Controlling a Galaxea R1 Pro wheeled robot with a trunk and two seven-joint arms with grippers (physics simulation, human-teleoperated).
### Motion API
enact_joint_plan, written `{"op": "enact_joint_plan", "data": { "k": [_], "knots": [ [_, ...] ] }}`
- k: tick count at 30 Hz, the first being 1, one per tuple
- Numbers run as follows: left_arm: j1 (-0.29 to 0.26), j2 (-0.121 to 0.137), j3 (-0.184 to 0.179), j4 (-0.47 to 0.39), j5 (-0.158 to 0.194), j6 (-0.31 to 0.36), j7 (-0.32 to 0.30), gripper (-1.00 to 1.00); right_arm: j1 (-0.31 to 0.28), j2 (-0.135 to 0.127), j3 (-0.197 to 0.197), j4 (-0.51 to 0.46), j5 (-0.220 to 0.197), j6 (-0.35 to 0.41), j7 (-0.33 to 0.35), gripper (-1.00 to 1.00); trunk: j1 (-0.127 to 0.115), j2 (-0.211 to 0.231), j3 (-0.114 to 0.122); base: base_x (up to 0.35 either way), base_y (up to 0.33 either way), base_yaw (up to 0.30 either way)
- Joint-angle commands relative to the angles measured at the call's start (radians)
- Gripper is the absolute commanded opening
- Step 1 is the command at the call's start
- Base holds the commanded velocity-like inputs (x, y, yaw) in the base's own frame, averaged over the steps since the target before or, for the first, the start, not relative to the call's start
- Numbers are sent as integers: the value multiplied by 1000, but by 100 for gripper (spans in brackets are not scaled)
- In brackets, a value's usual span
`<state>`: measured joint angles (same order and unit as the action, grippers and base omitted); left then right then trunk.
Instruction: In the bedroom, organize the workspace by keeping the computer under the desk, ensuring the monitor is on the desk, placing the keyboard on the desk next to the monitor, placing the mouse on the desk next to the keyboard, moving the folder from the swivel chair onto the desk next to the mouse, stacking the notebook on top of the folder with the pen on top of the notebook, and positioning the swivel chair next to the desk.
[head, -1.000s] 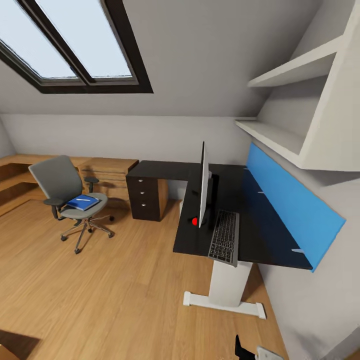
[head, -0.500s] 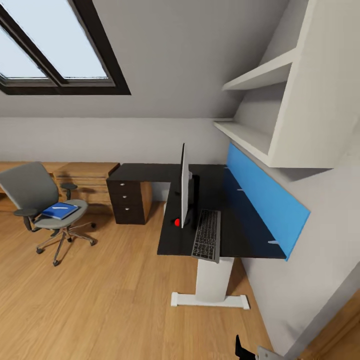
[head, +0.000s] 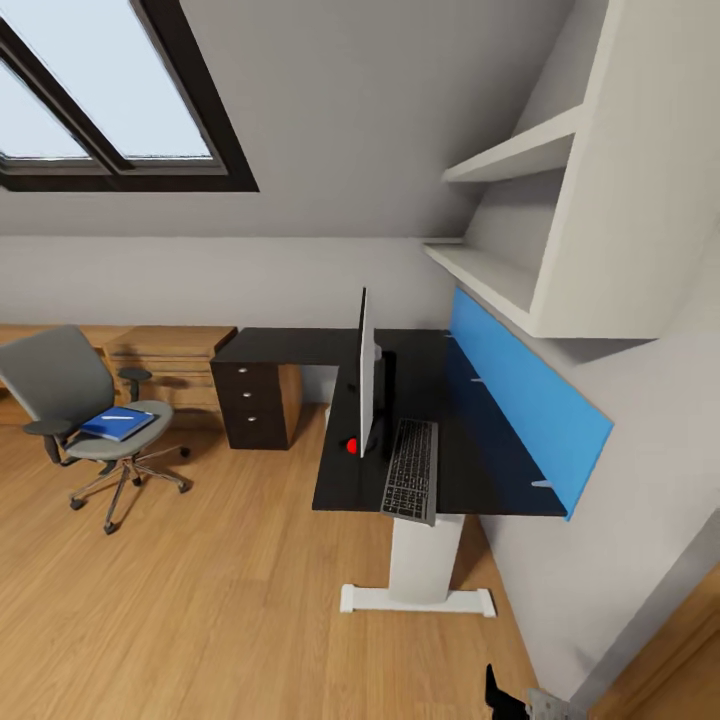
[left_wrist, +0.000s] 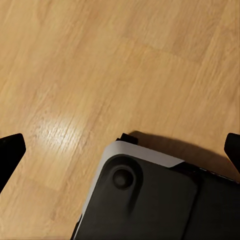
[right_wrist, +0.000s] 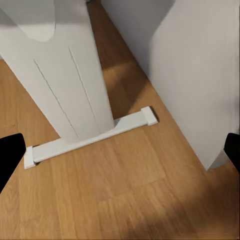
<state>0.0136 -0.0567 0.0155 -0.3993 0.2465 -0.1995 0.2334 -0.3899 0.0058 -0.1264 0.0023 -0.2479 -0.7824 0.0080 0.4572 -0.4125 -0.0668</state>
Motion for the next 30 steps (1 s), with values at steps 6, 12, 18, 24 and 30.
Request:
{"op": "enact_joint_plan", "data": {
  "k": [6,12,18,24,30],
  "knots": [
    [0,-1,1,-1,4,-9,-1,100,-2,-39,-8,-220,6,133,-3,100,1,-2,-2,0,0,0],
    [0,-2,3,1,4,-92,-2,100,-3,-51,-10,-679,9,683,-26,100,1,-2,-2,0,0,0],
    [0,-2,3,2,4,-116,-2,100,-57,-53,-8,-835,11,937,-85,100,1,-2,-2,75,0,0],
    [0,-2,3,2,4,-121,-2,100,-196,-52,-1,-702,15,987,-105,100,1,-2,-2,279,0,0],
    [0,-2,0,2,3,-126,-1,100,-237,-49,10,-551,110,930,-102,100,1,-2,-2,325,0,0]
  ]
}}
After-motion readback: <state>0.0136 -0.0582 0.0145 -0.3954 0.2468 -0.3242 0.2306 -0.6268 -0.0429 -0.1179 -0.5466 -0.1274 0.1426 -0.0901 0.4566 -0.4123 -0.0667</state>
